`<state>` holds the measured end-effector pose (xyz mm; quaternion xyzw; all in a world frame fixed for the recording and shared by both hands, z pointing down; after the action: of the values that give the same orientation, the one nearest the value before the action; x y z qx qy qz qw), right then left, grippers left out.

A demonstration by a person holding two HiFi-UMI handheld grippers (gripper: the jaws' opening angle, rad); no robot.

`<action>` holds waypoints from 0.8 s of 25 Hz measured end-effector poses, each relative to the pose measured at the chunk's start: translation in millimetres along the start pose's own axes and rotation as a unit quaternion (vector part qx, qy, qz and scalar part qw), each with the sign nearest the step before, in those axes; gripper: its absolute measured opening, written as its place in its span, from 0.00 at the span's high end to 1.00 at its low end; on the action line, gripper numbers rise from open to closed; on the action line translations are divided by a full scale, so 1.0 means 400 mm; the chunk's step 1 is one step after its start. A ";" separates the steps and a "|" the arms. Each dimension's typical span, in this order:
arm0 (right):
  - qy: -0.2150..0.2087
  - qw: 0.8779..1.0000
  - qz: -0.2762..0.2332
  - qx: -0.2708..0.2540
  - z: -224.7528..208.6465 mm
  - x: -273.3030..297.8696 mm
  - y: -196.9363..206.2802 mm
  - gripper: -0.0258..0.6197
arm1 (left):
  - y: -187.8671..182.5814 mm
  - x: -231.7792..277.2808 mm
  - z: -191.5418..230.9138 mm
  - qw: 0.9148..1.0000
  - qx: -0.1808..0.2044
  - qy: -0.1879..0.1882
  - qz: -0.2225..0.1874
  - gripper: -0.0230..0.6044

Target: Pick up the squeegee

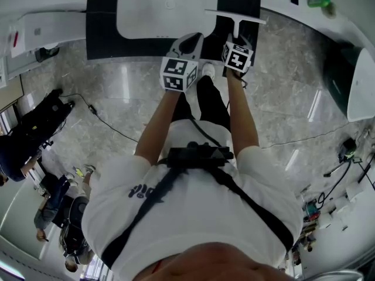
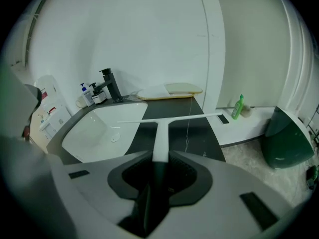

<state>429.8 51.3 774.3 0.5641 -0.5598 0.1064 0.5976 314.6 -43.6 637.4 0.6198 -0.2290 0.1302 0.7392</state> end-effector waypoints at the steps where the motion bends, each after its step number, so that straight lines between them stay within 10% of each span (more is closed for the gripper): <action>1: 0.001 1.000 0.004 0.001 -0.001 0.005 0.002 0.80 | 0.006 0.000 0.000 1.000 -0.001 0.000 0.002 0.94; 20: -0.006 1.000 -0.015 -0.020 0.027 -0.064 -0.065 0.80 | -0.032 -0.078 0.034 1.000 0.003 -0.016 -0.017 0.94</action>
<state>434.4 46.7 736.9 0.5614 -0.5567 0.0826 0.6067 291.2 -56.7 612.7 0.6279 -0.2298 0.1085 0.7356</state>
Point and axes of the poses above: the fingertips, and each gripper's own axes: x forward along the fingers, z to its left, y out of its underside, the point moved 1 cm from there along -x, backward along the fingers, and after that the axes turned 12 degrees about x, right-handed, at the moved point
